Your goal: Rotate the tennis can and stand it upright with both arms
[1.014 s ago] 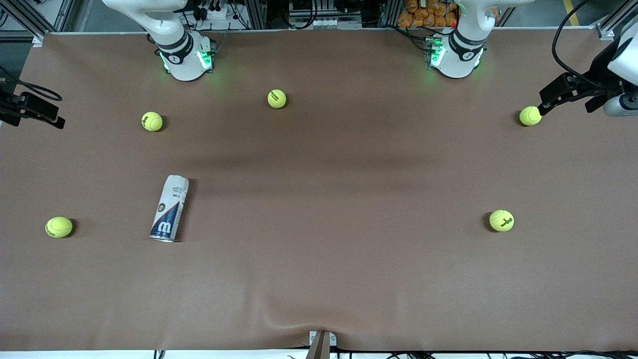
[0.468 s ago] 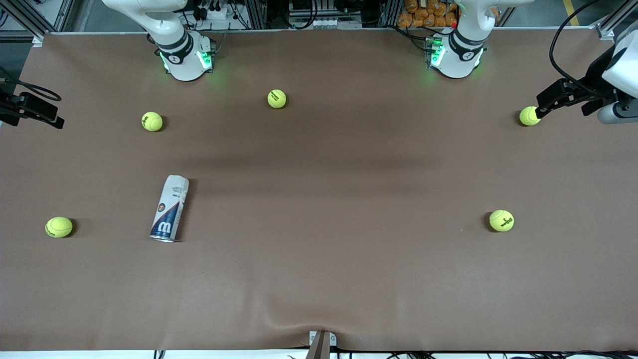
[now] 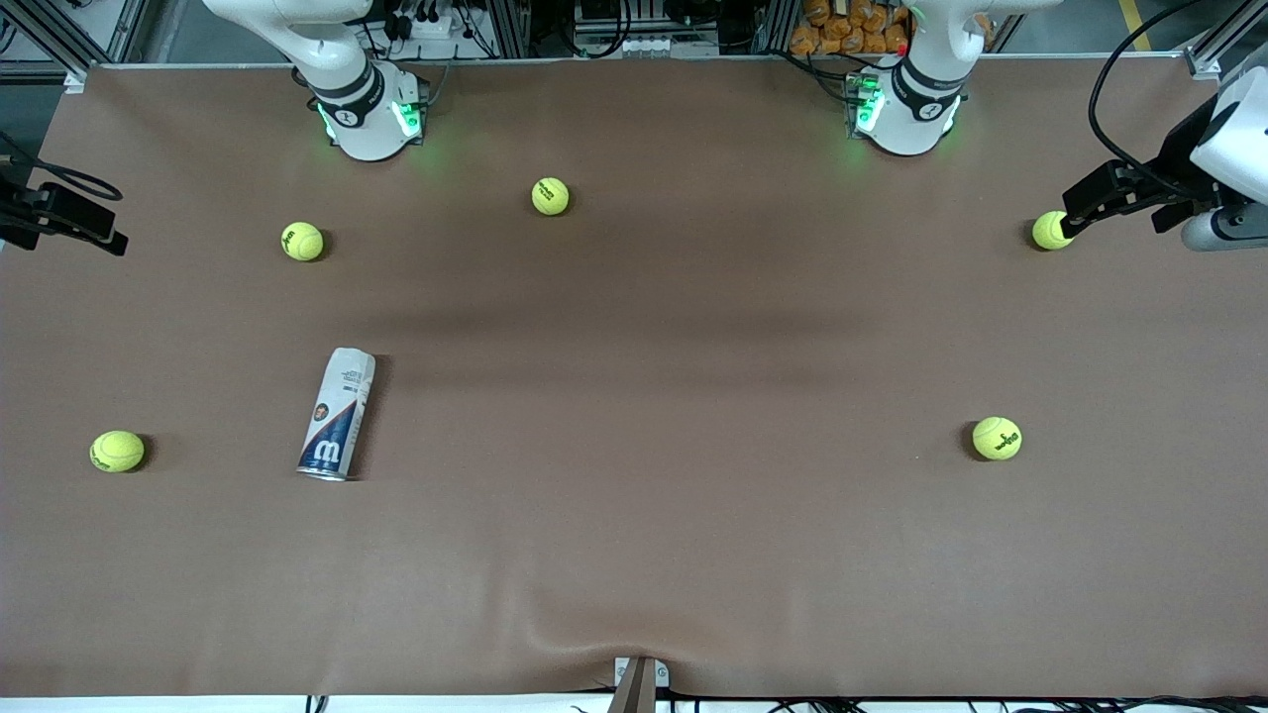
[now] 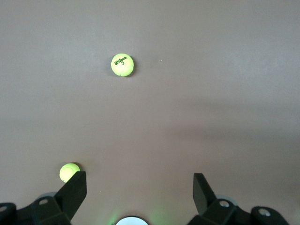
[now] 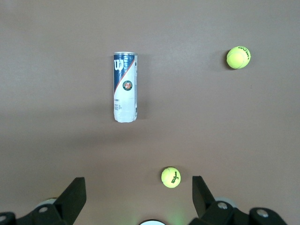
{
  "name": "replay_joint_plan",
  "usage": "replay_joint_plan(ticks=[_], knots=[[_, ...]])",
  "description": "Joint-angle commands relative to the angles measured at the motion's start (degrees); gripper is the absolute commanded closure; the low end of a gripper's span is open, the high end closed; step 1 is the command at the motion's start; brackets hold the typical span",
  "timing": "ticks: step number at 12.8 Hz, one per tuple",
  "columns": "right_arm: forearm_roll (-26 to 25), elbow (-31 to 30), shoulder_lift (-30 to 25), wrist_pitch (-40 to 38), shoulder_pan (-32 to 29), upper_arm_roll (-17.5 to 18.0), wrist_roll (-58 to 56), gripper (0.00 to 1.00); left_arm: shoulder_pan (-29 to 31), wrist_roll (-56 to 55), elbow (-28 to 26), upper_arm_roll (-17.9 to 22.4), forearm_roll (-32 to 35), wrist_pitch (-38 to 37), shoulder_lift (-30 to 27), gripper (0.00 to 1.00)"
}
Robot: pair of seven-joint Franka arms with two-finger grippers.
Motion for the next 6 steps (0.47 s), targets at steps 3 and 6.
replay_joint_plan(ticks=[3,6], knots=[[-0.66,0.11,3.63,0.82,-1.70,-0.11,0.40,0.00,-0.52,0.93,1.26,-0.23,0.56,-0.91,0.89,0.00],[0.48,0.91,9.42,1.52,-1.09,0.15,-0.13,0.00,-0.52,0.93,1.26,-0.23,0.56,-0.73,1.24,0.00]])
